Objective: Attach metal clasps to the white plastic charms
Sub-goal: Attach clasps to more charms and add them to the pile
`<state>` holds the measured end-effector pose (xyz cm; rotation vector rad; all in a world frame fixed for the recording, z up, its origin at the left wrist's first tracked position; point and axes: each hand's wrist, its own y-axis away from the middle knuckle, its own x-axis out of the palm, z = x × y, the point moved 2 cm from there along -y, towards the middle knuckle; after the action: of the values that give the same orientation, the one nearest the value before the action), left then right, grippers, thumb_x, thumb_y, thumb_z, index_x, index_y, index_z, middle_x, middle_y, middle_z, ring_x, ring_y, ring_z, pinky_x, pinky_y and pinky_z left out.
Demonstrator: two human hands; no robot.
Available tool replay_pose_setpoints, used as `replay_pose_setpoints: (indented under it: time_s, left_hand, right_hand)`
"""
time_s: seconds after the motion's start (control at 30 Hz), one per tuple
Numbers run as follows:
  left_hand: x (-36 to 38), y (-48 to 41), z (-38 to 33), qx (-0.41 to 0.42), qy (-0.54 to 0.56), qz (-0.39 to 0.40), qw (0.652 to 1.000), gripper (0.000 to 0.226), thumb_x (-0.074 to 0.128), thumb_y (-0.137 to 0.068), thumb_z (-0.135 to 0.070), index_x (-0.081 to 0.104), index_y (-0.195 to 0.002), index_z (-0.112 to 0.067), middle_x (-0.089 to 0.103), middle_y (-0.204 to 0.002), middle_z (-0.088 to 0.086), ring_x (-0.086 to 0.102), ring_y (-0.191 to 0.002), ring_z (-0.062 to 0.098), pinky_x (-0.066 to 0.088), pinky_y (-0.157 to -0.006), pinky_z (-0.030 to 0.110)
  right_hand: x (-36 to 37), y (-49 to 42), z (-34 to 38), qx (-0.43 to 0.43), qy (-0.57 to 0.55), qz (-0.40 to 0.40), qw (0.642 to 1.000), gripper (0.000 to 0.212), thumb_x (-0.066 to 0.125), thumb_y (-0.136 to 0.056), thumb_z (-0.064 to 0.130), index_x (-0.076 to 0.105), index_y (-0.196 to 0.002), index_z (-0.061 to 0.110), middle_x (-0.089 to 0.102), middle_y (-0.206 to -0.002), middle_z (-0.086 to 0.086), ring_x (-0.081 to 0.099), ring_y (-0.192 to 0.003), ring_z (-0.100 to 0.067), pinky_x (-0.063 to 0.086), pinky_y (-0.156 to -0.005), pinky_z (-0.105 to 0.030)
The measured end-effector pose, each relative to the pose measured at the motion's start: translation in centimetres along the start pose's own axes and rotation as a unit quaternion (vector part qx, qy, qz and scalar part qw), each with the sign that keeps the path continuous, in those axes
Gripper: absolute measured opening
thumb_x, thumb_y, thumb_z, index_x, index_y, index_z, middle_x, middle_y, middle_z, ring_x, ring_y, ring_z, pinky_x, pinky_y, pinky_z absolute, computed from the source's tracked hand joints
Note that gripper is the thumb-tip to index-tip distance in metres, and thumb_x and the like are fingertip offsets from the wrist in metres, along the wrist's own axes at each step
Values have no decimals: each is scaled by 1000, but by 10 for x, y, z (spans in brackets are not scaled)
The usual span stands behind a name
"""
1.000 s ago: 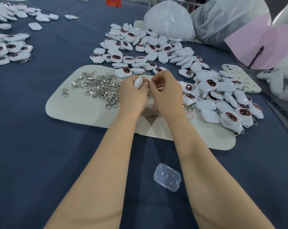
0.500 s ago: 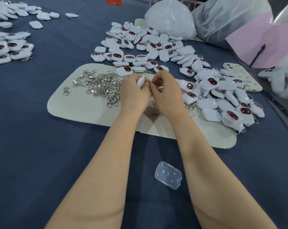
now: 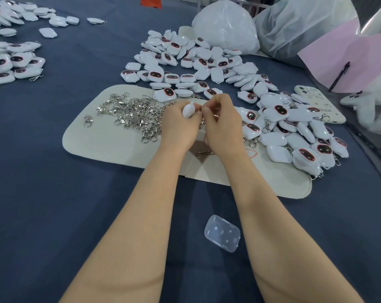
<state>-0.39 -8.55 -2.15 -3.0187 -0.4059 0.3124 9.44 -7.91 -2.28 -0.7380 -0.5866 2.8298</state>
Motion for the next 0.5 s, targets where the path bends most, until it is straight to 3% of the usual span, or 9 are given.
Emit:
replay_pose_setpoints:
  time_s: [0.07, 0.17, 0.33, 0.5]
  left_hand:
    - [-1, 1, -1, 16, -7, 0, 1000, 14, 58, -86, -6, 69, -90, -14, 64, -84, 4, 53, -73, 16, 43, -69, 27]
    - [-2, 1, -1, 28, -15, -6, 999, 13, 60, -88, -8, 70, -96, -10, 66, -90, 3, 56, -80, 16, 47, -75, 30]
    - [-3, 0, -2, 33, -27, -12, 999, 12, 60, -89, -11, 69, -95, -6, 68, -90, 8, 59, -80, 18, 47, -75, 28]
    - [-2, 1, -1, 23, -24, -14, 999, 12, 59, -90, -13, 69, -94, -7, 68, -88, 6, 59, -78, 17, 46, -72, 27]
  right_hand:
    - [0, 0, -1, 16, -22, -1, 1000, 12, 53, -93, 8, 47, -88, 17, 54, -82, 11, 53, -73, -3, 41, -70, -18]
    - [0, -2, -2, 55, -61, 11, 997, 21, 53, -93, 12, 45, -81, 27, 54, -79, 11, 51, -65, -5, 43, -66, -27]
    - [-4, -2, -2, 110, -151, 42, 981, 18, 56, -92, 9, 50, -79, 20, 55, -74, 2, 46, -41, -4, 37, -41, -22]
    - [-8, -2, -2, 101, -175, 60, 977, 14, 57, -92, 6, 51, -83, 16, 59, -73, 4, 49, -61, -24, 41, -53, -30]
